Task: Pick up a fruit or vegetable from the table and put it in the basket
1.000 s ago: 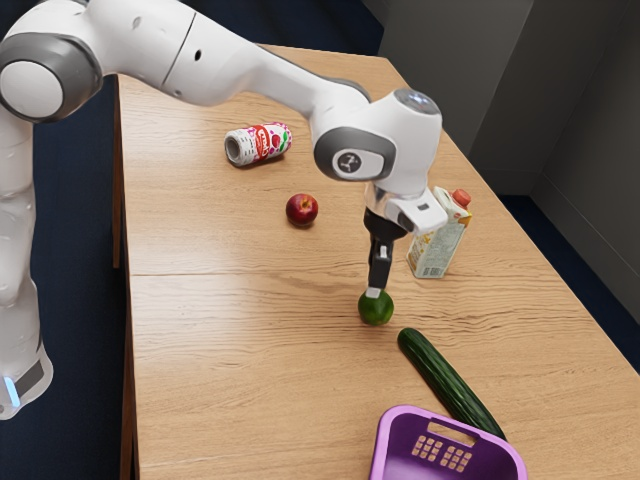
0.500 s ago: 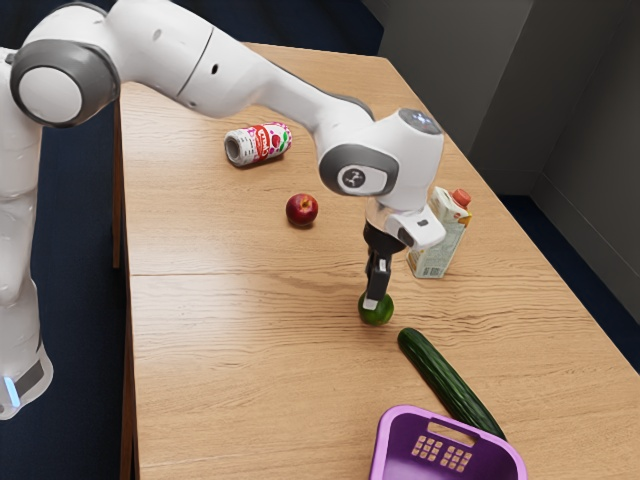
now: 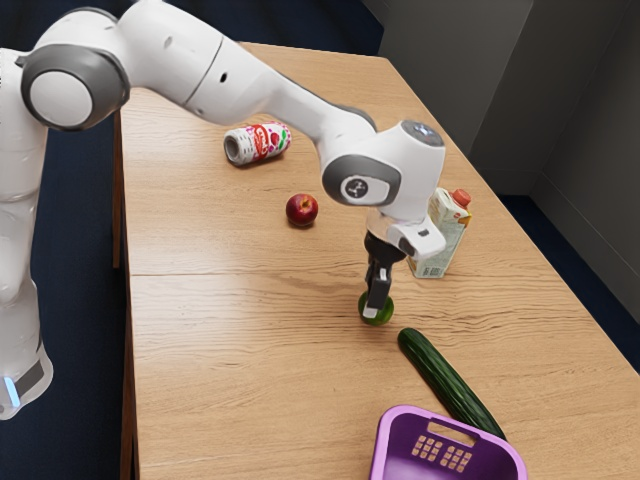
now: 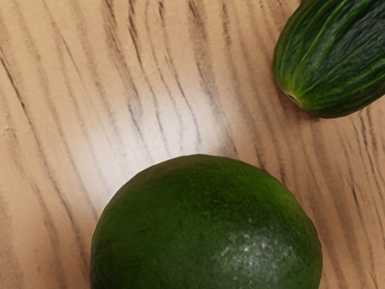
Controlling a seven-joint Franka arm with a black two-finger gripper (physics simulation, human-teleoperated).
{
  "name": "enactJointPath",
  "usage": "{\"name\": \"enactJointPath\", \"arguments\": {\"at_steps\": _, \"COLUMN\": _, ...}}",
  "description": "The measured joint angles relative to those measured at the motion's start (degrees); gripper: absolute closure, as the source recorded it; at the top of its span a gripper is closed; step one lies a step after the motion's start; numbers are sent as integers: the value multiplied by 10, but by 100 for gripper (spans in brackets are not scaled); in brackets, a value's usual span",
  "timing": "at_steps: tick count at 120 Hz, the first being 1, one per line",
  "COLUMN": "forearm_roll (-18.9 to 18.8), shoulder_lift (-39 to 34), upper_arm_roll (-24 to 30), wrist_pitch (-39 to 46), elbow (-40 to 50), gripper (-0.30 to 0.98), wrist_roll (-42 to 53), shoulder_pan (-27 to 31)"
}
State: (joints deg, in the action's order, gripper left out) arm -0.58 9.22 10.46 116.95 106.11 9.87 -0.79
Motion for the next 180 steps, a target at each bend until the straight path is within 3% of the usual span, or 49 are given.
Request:
{"name": "enactJointPath", "arguments": {"at_steps": 35, "forearm_roll": 2, "shoulder_lift": 26, "upper_arm_roll": 0, "wrist_pitch": 6, "elbow": -14, "gripper": 1, "wrist_roll": 1, "shoulder_pan": -1}}
{"name": "enactJointPath", "arguments": {"at_steps": 50, "forearm_roll": 4, "shoulder_lift": 28, "upper_arm_roll": 0, "wrist_pitch": 10, "elbow": -13, "gripper": 22, "wrist_roll": 0, "shoulder_pan": -1}}
{"name": "enactJointPath", "arguments": {"at_steps": 64, "forearm_roll": 2, "shoulder_lift": 19, "upper_arm_roll": 5, "wrist_pitch": 12, "elbow": -15, "gripper": 32, "wrist_roll": -1, "shoulder_pan": -2}}
{"name": "enactJointPath", "arguments": {"at_steps": 85, "forearm_roll": -18, "shoulder_lift": 2, "upper_arm_roll": 86, "wrist_pitch": -16, "elbow": -95, "gripper": 48, "wrist_roll": -7, "shoulder_pan": -7}}
{"name": "enactJointPath", "arguments": {"at_steps": 110, "forearm_roll": -60, "shoulder_lift": 6, "upper_arm_roll": 174, "wrist_pitch": -51, "elbow": -156, "gripper": 50, "wrist_roll": -15, "shoulder_pan": -29}}
{"name": "enactJointPath", "arguments": {"at_steps": 135, "forearm_roll": -94, "shoulder_lift": 67, "upper_arm_roll": 178, "wrist_pitch": -49, "elbow": -227, "gripper": 51, "wrist_roll": -20, "shoulder_pan": -92}}
{"name": "enactJointPath", "arguments": {"at_steps": 154, "forearm_roll": -123, "shoulder_lift": 167, "upper_arm_roll": 180, "wrist_pitch": -50, "elbow": -326, "gripper": 51, "wrist_roll": -22, "shoulder_pan": -132}}
{"name": "enactJointPath", "arguments": {"at_steps": 180, "forearm_roll": -134, "shoulder_lift": 194, "upper_arm_roll": 180, "wrist_pitch": -53, "elbow": -357, "gripper": 52, "wrist_roll": -23, "shoulder_pan": -175}}
